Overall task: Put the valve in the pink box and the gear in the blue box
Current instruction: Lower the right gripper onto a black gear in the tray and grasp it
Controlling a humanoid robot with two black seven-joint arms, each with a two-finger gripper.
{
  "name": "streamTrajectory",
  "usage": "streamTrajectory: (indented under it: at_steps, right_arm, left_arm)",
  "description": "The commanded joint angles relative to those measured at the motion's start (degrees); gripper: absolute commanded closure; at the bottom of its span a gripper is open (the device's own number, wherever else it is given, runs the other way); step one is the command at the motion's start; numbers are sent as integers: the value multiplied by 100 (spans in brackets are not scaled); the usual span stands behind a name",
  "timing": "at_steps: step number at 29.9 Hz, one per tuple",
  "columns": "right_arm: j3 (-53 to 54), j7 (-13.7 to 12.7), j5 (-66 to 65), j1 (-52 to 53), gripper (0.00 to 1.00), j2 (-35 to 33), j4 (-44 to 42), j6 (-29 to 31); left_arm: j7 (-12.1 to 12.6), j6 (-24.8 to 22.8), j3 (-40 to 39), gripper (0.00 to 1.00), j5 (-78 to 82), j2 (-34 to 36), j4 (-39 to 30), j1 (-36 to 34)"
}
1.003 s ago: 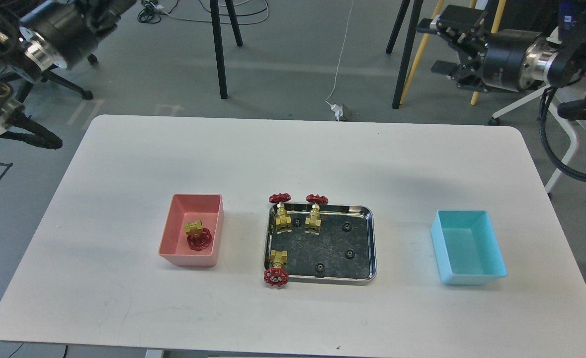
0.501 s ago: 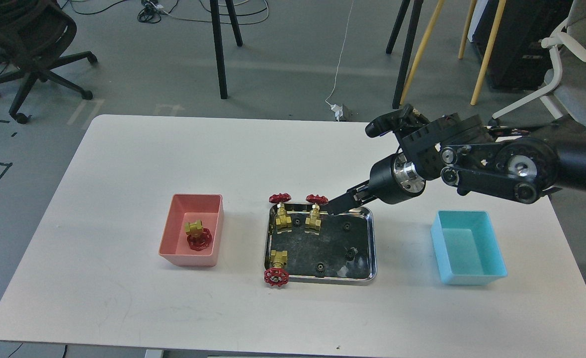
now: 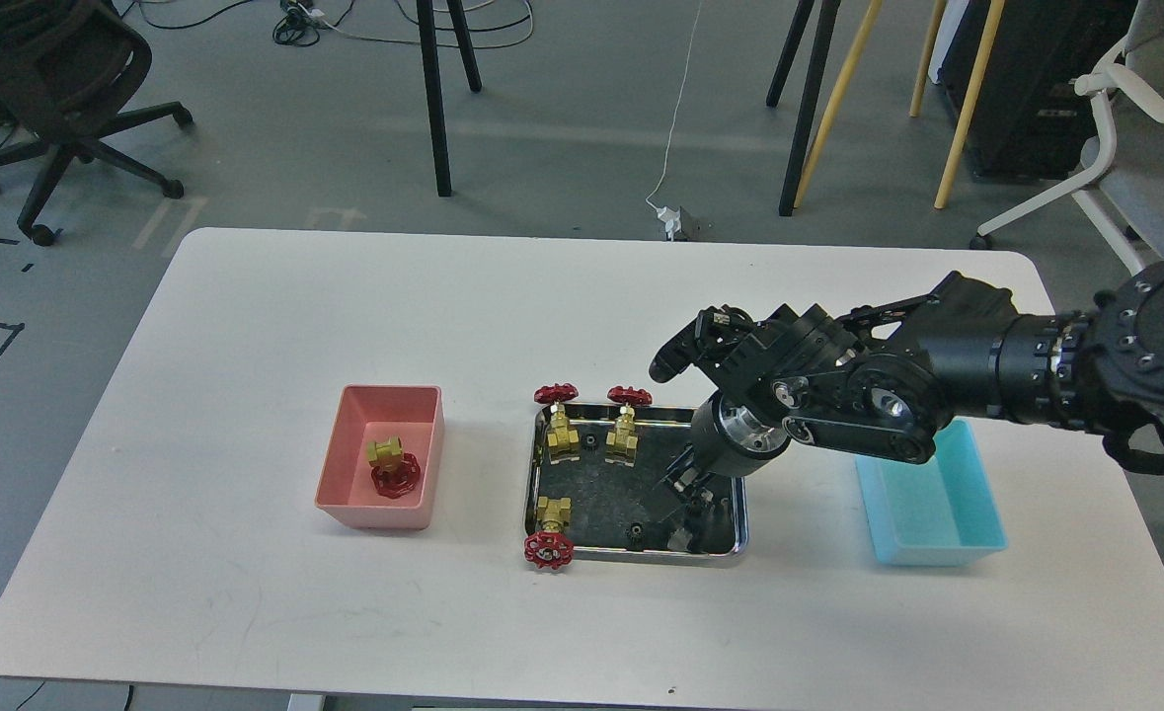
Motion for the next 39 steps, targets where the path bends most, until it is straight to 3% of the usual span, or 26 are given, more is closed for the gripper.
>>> streamTrajectory:
  at_steps: [1,8,20,25,32,39]
  right_arm:
    - [-68,19,0,-201,2,75,-333,2]
    - [-226,115,0,-526,4,75,-624,2]
    - [-226,239,0,-491,19,75,-641,2]
    - [-235,239,-9,-465,35,75,-641,2]
    - [-341,239,-44,-412,44,75,-606,2]
    - [-341,239,-35,-193,44,75,-553,2]
  left_arm:
    - [-10,1,-1,3,-2,23,13,-68]
    - [-18,1,-27,3,-2,32,13,-86]
    - [-36,10,-27,3,-2,14,101,-112]
    - [-36,10,-19,3,-2,23,110,-112]
    - [-45,10,-27,3,-2,14,259,-121]
    - [-45,10,-27,3,-2,23,259,-130]
